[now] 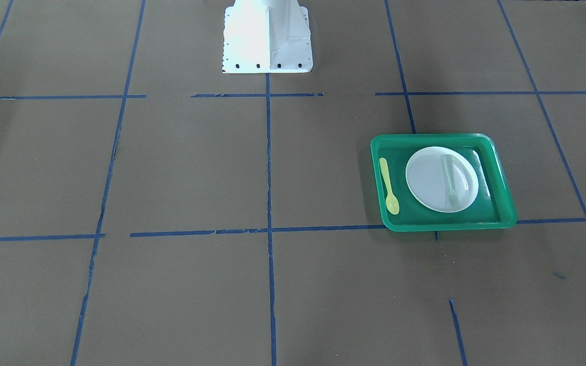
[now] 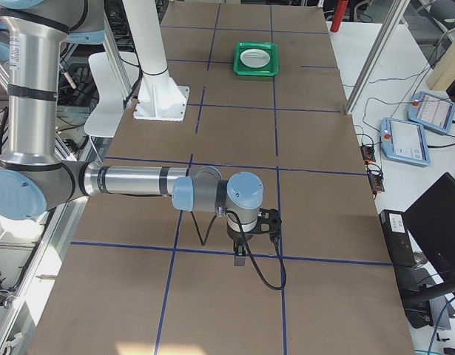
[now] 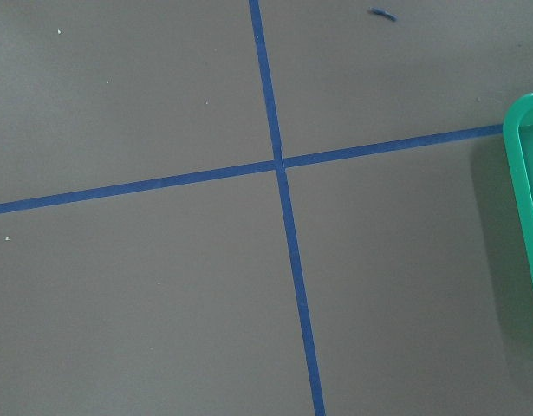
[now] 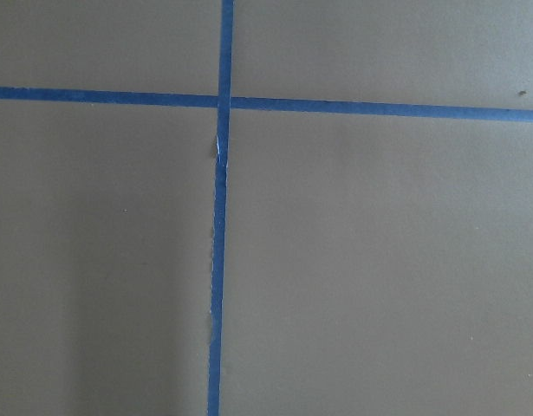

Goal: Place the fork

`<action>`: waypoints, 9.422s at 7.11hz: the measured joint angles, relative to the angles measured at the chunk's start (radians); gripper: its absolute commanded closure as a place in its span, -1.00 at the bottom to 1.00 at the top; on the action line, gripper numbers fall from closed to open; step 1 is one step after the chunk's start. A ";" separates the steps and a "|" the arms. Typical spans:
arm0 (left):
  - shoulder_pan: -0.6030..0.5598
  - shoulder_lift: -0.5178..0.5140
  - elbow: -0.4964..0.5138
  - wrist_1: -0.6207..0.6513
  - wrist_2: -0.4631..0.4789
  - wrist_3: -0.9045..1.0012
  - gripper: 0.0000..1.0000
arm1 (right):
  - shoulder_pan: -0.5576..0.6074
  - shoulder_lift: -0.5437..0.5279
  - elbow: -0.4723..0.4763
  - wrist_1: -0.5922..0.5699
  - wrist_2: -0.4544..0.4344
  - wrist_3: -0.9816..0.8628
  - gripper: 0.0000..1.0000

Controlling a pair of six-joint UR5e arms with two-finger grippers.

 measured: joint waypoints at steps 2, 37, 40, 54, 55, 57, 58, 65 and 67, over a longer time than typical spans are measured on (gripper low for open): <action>0.001 -0.003 0.001 -0.002 -0.009 0.000 -1.00 | 0.000 0.000 0.000 0.000 0.000 0.000 -1.00; 0.758 -0.213 0.073 -0.484 0.260 -1.028 1.00 | 0.000 0.000 0.000 0.000 0.000 -0.001 -1.00; 0.685 -0.203 0.043 -0.375 0.209 -1.017 1.00 | 0.000 0.000 0.000 0.000 0.000 -0.001 -1.00; 0.657 -0.116 0.102 -0.552 0.190 -1.024 -1.00 | 0.000 0.000 0.000 0.000 0.000 -0.001 -1.00; 0.610 -0.098 0.074 -0.548 0.189 -1.020 -1.00 | 0.000 0.000 0.000 0.000 0.000 -0.001 -1.00; 0.486 -0.029 0.021 -0.539 0.173 -0.941 -1.00 | 0.000 0.000 0.000 0.000 0.000 -0.001 -1.00; 0.403 0.005 0.008 -0.511 0.146 -0.818 -1.00 | 0.000 0.000 0.000 0.000 0.000 -0.001 -1.00; -0.017 0.040 0.002 -0.018 0.112 -0.033 -1.00 | 0.000 0.000 0.000 0.000 0.000 -0.001 -1.00; -0.019 0.034 0.000 -0.017 0.112 -0.028 -1.00 | 0.000 0.000 0.000 0.000 0.000 -0.001 -1.00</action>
